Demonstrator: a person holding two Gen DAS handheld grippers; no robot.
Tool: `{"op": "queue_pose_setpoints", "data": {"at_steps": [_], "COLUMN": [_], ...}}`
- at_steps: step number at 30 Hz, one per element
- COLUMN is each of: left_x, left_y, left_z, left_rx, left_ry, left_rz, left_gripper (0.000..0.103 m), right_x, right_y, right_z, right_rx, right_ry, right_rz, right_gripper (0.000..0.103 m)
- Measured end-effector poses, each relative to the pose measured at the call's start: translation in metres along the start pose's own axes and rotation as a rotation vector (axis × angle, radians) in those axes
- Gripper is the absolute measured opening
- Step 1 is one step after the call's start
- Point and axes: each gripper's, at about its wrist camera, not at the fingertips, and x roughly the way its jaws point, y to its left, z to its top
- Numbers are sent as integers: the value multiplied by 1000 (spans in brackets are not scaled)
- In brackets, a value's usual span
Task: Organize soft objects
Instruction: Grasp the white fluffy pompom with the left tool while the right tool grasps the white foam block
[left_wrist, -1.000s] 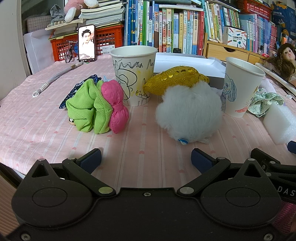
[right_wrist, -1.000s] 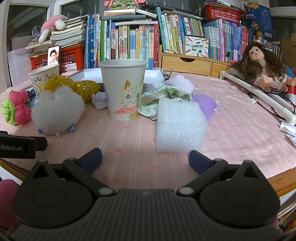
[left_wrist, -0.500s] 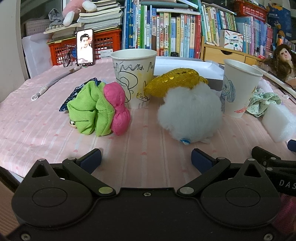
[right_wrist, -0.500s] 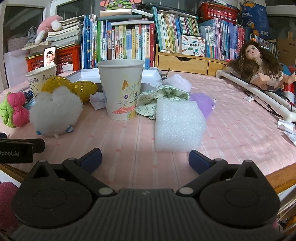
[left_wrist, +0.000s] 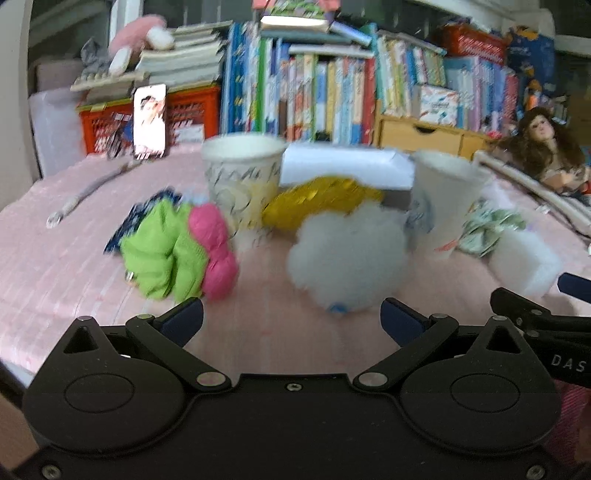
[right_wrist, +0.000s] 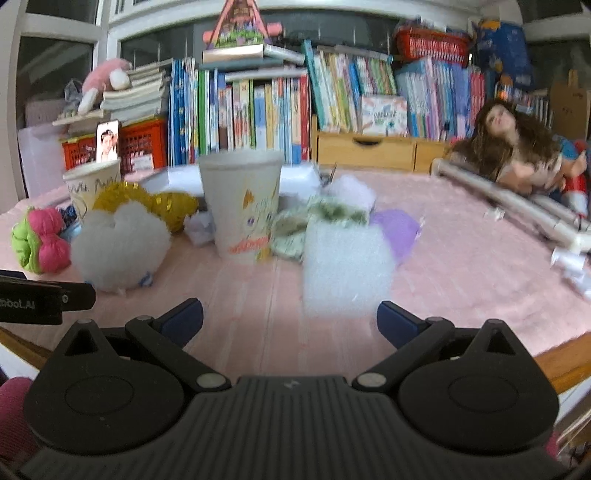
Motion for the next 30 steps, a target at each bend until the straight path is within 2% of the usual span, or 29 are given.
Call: {"op": "queue_pose_setpoints", "data": {"at_steps": [4, 9, 14, 27, 30], "left_x": [4, 11, 23, 44, 46], "left_y": [-11, -21, -27, -41, -43], "left_z": [9, 12, 10, 4, 4], "left_rx": [14, -25, -58, -31, -16], "left_ry": [-30, -65, -49, -50, -58], "left_rz": [-15, -25, -43, 30, 50], "left_gripper": [102, 102, 102, 102, 99], "right_x": [-2, 5, 10, 19, 22], "right_y": [-5, -19, -23, -16, -16], "right_z": [8, 17, 19, 12, 11], "right_rx": [-20, 10, 6, -26, -29], "right_ry": [-51, -60, -68, -57, -50], "right_rz": [-22, -44, -52, -48, -53], "right_gripper": [103, 102, 100, 96, 94]}}
